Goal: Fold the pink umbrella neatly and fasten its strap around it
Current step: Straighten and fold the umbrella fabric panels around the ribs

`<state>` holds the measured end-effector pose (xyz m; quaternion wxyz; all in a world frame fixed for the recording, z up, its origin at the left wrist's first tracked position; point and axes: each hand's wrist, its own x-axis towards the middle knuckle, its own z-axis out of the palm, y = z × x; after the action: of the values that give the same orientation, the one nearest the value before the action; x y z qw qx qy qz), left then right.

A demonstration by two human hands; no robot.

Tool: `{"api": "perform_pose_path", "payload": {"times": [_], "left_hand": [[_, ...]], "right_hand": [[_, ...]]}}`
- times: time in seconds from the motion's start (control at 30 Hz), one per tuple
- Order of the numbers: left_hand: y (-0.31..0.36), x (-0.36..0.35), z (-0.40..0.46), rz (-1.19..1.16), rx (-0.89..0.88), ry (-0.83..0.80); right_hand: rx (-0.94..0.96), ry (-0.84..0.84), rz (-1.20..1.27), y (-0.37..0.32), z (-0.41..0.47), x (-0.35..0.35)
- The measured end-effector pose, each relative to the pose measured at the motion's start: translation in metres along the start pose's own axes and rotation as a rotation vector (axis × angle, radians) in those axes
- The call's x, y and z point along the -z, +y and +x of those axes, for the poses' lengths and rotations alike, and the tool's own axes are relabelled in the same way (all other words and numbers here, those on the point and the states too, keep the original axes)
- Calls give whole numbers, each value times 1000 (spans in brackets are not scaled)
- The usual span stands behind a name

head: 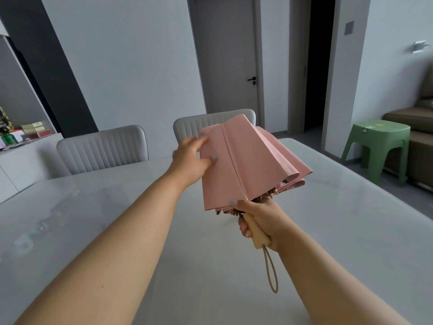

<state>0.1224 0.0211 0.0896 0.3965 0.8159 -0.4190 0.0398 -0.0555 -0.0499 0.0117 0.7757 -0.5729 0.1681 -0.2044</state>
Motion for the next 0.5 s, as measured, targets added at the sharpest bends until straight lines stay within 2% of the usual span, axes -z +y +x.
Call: {"api": "perform_pose_path", "payload": {"times": [0.03,0.1,0.17,0.23,0.33,0.5], "left_hand": [[5,1,2,180,-40,66],[18,2,6,355,-152,158],[28,-2,9,437,-255,153],[33,-11,11,502,-255,70],[28,-24,11,473,-152,-55],[21,-34,15,295,-74,-68]], "right_hand": [[6,3,-15,0,0,0],[14,4,-28,0,-1,-1],[20,1,-31,0,-1,-3],[22,0,-31,0,-2,-4],[30,-4,-8,1,-3,-5],[38,-25,30,2,-3,-6]]}}
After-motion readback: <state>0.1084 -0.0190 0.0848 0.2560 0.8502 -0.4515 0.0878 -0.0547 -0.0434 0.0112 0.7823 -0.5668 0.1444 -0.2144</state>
